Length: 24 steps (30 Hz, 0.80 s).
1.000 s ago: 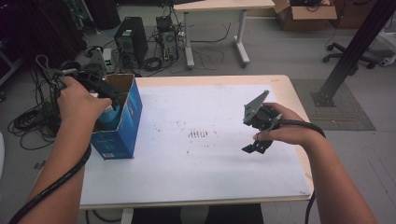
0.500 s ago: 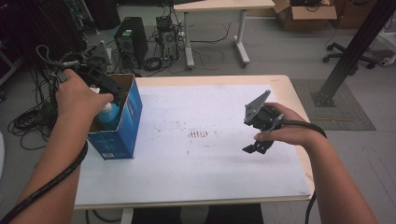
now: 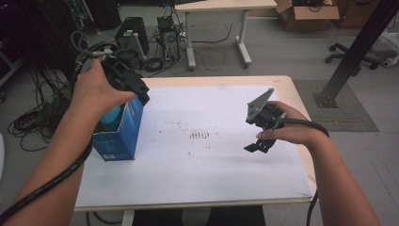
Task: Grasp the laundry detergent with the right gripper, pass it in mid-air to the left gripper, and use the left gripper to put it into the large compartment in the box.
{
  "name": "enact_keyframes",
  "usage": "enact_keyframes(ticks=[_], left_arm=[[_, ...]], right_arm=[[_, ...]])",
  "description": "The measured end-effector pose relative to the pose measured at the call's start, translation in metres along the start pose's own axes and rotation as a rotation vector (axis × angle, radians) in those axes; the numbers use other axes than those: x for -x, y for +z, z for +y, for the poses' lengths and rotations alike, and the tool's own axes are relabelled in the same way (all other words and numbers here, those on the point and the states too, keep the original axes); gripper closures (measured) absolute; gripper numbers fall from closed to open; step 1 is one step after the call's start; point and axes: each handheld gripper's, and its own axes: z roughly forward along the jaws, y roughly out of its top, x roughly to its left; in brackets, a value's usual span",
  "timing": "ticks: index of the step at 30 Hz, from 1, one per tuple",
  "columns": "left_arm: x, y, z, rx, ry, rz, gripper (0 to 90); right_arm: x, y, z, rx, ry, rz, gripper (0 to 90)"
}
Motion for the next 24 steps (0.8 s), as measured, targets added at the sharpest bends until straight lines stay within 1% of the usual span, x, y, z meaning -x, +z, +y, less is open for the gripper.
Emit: enact_keyframes(ticks=[1,2,4,6,8,9,10,12,13,14,15,17,19,21,22,23,24], left_arm=[[0.007,0.001,0.001,-0.001,0.033,-0.005,0.2],[0.014,0.002,0.003,-0.005,0.068,-0.027,0.2],[0.026,0.003,0.005,-0.018,0.126,-0.039,0.2],[0.035,0.004,0.006,-0.034,0.16,-0.045,0.2],[0.041,0.004,0.007,-0.04,0.18,-0.049,0.2],[0.044,0.005,0.008,-0.049,0.206,-0.057,0.2],[0.046,0.005,0.008,-0.056,0.225,-0.067,0.2],[0.051,0.006,0.009,-0.066,0.267,-0.071,0.2],[0.054,0.006,0.009,-0.071,0.305,-0.075,0.2],[0.056,0.006,0.009,-0.074,0.329,-0.078,0.2],[0.057,0.007,0.008,-0.078,0.341,-0.082,0.2],[0.06,0.006,0.008,-0.079,0.39,-0.062,0.2],[0.06,0.006,0.007,-0.085,0.429,-0.069,0.2],[0.062,0.007,0.007,-0.098,0.474,-0.067,0.2],[0.063,0.009,0.006,-0.106,0.506,-0.081,0.2],[0.063,0.011,0.006,-0.114,0.526,-0.102,0.2],[0.064,0.012,0.006,-0.125,0.562,-0.111,0.2]], right_arm=[[0.0,0.0,0.0,-0.002,0.001,0.001,3.2],[0.0,0.0,0.0,0.0,-0.005,0.001,3.2],[0.0,-0.001,-0.001,-0.002,0.0,0.001,3.2],[0.001,-0.001,-0.001,-0.006,-0.002,0.001,3.2],[0.001,0.0,-0.002,-0.009,-0.001,0.005,3.2],[0.001,0.0,-0.002,-0.012,-0.004,0.008,3.2],[0.001,0.0,-0.002,-0.013,-0.006,0.011,3.2],[0.001,0.0,-0.001,-0.014,-0.006,0.013,3.2],[0.001,0.0,-0.001,-0.014,-0.007,0.014,3.2],[0.001,0.0,-0.001,-0.015,-0.011,0.017,3.1],[0.0,0.0,0.0,-0.013,-0.014,0.021,3.2],[-0.001,0.0,0.001,-0.007,-0.028,0.03,3.2],[-0.002,0.0,0.002,-0.01,-0.028,0.032,3.1],[-0.002,-0.001,0.003,-0.008,-0.044,0.043,3.3],[-0.003,-0.001,0.003,-0.013,-0.04,0.044,3.2],[-0.002,-0.001,0.004,-0.018,-0.038,0.042,3.2],[-0.002,-0.001,0.005,-0.02,-0.037,0.043,3.2]])
